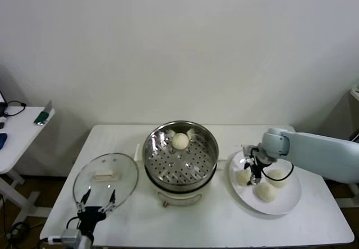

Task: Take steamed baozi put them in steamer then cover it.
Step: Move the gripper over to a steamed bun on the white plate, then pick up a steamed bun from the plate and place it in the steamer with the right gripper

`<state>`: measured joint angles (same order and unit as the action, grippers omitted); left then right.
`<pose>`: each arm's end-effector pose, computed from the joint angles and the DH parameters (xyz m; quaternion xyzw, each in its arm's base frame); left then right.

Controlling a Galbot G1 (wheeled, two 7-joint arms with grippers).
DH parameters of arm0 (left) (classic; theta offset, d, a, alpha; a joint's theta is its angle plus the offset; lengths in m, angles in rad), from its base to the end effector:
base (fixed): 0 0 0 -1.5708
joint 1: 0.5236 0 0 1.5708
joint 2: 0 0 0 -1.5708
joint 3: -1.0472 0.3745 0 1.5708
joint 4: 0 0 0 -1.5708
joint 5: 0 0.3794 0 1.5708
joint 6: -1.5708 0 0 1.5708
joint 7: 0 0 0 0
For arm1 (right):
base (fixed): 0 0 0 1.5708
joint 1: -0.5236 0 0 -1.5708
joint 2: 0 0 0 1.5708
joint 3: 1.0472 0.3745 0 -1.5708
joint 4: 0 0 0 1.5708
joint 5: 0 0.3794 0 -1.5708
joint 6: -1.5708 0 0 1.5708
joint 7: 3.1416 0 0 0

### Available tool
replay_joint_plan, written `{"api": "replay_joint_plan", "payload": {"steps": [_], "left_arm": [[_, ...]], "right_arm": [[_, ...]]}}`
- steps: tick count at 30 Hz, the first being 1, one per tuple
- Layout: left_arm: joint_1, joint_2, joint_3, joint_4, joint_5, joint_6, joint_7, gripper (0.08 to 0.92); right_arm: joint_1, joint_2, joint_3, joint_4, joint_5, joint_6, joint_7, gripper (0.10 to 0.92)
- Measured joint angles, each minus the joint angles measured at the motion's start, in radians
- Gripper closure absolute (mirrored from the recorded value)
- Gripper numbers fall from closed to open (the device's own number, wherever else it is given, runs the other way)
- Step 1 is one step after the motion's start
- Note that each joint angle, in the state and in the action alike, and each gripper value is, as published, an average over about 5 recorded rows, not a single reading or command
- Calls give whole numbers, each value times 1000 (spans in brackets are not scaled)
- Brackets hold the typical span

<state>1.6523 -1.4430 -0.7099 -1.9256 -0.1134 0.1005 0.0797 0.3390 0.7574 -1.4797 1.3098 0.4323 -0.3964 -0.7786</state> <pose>0.1554 0.0963 -0.3899 0.0224 -0.9853 -0.0335 0.1660 0.5286 -0.1146 -0.2550 0.4867 -0.5590 0.4893 0.4596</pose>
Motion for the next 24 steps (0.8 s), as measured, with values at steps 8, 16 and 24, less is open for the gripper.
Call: {"api": "replay_joint_plan", "payload": {"steps": [8, 16, 24], "left_arm": [[1, -3, 1, -6, 4, 0, 0, 177], [-4, 3, 9, -3, 10, 1, 1, 177], [-15, 7, 18, 1, 9, 4, 3, 177]], "right_arm": [[80, -18, -39, 28, 33, 26, -36, 397], [356, -10, -179, 58, 114, 78, -118, 403], [604, 59, -221, 114, 272, 76, -144, 398]]}}
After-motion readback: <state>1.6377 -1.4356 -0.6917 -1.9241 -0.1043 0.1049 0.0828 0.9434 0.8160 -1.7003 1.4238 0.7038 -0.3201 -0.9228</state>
